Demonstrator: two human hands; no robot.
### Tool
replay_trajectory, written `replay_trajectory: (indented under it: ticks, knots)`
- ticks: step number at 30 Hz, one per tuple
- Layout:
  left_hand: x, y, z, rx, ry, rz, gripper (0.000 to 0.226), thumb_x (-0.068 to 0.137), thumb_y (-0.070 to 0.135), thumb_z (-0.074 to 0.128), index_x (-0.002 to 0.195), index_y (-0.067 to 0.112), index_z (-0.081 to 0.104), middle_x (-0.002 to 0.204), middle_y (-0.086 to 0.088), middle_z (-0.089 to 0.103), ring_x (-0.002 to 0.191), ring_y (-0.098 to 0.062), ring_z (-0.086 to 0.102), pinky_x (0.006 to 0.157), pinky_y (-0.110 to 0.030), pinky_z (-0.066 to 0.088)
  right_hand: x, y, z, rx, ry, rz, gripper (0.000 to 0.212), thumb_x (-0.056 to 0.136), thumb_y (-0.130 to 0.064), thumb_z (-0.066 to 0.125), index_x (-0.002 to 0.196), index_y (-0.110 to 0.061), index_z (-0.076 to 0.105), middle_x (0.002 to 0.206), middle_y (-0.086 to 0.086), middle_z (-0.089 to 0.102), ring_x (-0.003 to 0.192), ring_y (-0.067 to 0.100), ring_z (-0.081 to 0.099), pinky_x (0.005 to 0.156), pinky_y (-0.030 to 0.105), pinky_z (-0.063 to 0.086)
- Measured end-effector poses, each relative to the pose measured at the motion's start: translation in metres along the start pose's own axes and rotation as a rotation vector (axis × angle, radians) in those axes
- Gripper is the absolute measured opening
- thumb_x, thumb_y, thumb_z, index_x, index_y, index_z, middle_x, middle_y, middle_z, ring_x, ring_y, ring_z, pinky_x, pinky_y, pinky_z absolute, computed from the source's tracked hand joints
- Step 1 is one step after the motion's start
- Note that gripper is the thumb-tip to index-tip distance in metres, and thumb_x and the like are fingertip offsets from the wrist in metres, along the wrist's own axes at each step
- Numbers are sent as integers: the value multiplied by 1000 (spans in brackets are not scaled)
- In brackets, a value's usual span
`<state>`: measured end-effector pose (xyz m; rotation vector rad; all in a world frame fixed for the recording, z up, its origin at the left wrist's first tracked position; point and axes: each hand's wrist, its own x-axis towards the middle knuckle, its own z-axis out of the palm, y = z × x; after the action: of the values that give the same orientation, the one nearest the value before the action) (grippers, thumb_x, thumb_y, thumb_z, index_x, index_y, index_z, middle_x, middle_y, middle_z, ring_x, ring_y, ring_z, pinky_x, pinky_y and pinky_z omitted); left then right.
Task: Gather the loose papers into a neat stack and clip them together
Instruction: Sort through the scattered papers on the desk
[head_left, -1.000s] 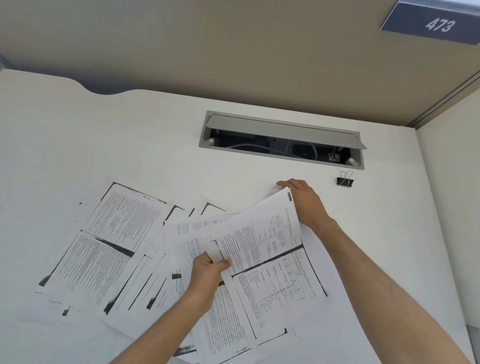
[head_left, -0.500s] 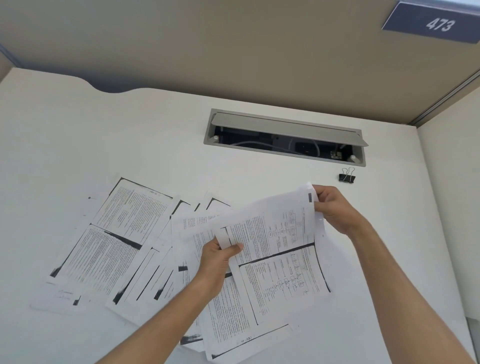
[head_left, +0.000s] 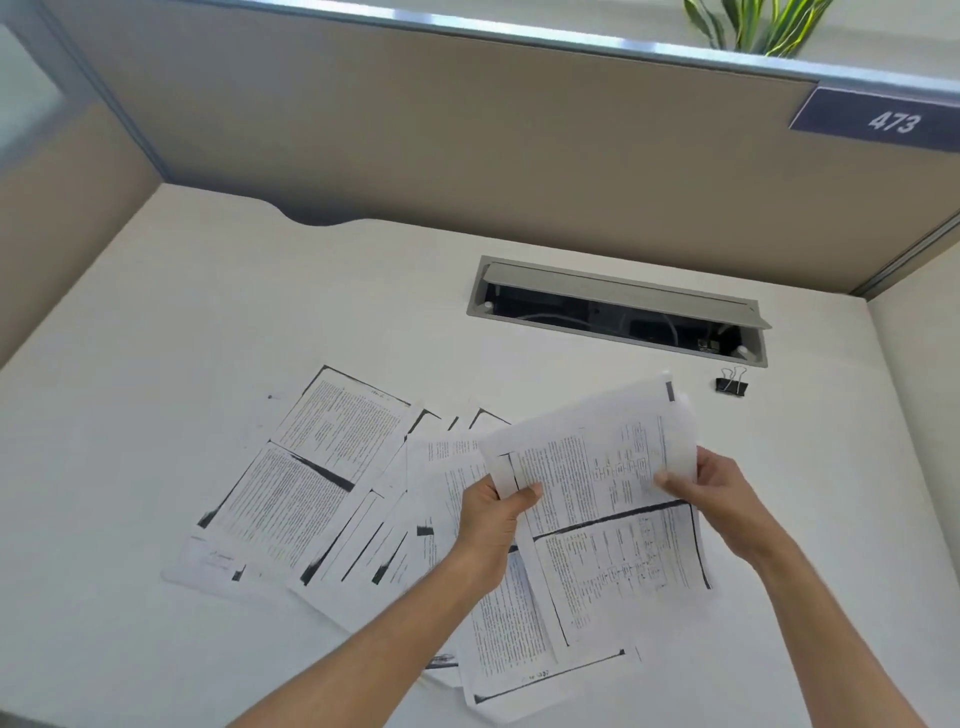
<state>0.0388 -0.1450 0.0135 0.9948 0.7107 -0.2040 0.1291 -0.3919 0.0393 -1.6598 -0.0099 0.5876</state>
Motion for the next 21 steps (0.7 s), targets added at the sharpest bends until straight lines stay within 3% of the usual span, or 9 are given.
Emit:
replay_trajectory:
  ticks: [1, 3, 5, 7, 9, 12, 14, 17, 21]
  knots:
    - [-3, 1, -1, -2, -12, 2, 21, 81, -3, 71, 98, 8, 76, 104, -10, 77, 105, -28, 70, 98, -47, 52, -5, 3, 5, 8, 24, 17, 40, 73, -24, 81, 107, -6, 68, 101, 8, 77, 100, 34, 70, 72, 28, 59]
    - [-10, 5, -7, -2, -40, 17, 23, 82, -7, 67, 91, 11, 76, 100, -8, 77, 102, -28, 70, 94, -45, 54, -12, 9, 12, 16, 74, 33, 45, 68, -25, 84, 105, -4, 68, 98, 11, 77, 94, 34, 72, 69, 33, 61]
    - [-12, 6, -17, 45, -42, 62, 26, 83, -8, 65, 94, 13, 74, 102, -9, 76, 99, -27, 70, 86, -36, 57, -21, 10, 17, 31, 124, 35, 34, 73, -16, 79, 103, -3, 69, 96, 12, 77, 91, 35, 72, 70, 38, 62]
    - [-9, 8, -35, 114, 25, 105, 28, 83, -6, 65, 100, 16, 70, 102, -10, 74, 95, -23, 68, 82, -28, 54, -30, 11, 21, 44, 138, 38, 20, 82, -4, 68, 102, -4, 69, 95, 10, 77, 90, 34, 73, 71, 39, 62]
    - [-4, 10, -57, 210, 134, 131, 31, 83, -2, 66, 102, 22, 67, 98, -9, 71, 97, -23, 65, 82, -24, 49, -37, 13, 26, 44, 143, 44, 20, 84, -3, 65, 103, -4, 69, 97, 10, 77, 89, 32, 73, 72, 39, 62]
    - [-1, 15, -90, 418, 274, 198, 35, 85, 3, 66, 114, 22, 64, 112, -10, 63, 109, -22, 59, 71, -15, 48, -47, 16, 33, 63, 165, 43, 20, 85, -3, 64, 104, -4, 68, 97, 11, 77, 88, 31, 73, 73, 40, 61]
    - [3, 19, -107, 632, 325, 293, 38, 86, 8, 66, 123, 18, 60, 126, -8, 60, 119, -20, 55, 84, -20, 51, -51, 21, 37, 96, 186, 46, 20, 85, -1, 63, 104, -3, 68, 98, 13, 76, 88, 30, 74, 72, 38, 62]
    - [14, 28, -125, 1037, 325, 408, 51, 86, 25, 69, 134, 16, 52, 145, -3, 49, 135, -22, 43, 111, -36, 36, -56, 30, 45, 146, 215, 66, 22, 85, 2, 63, 106, -2, 67, 101, 16, 75, 90, 32, 73, 71, 35, 61]
    - [31, 48, -130, 1376, 250, 346, 80, 85, 50, 64, 148, 15, 30, 160, -3, 26, 147, -24, 21, 117, -48, 25, -62, 44, 59, 187, 233, 88, 35, 77, -10, 74, 109, 2, 66, 102, 18, 74, 88, 32, 73, 68, 35, 61]
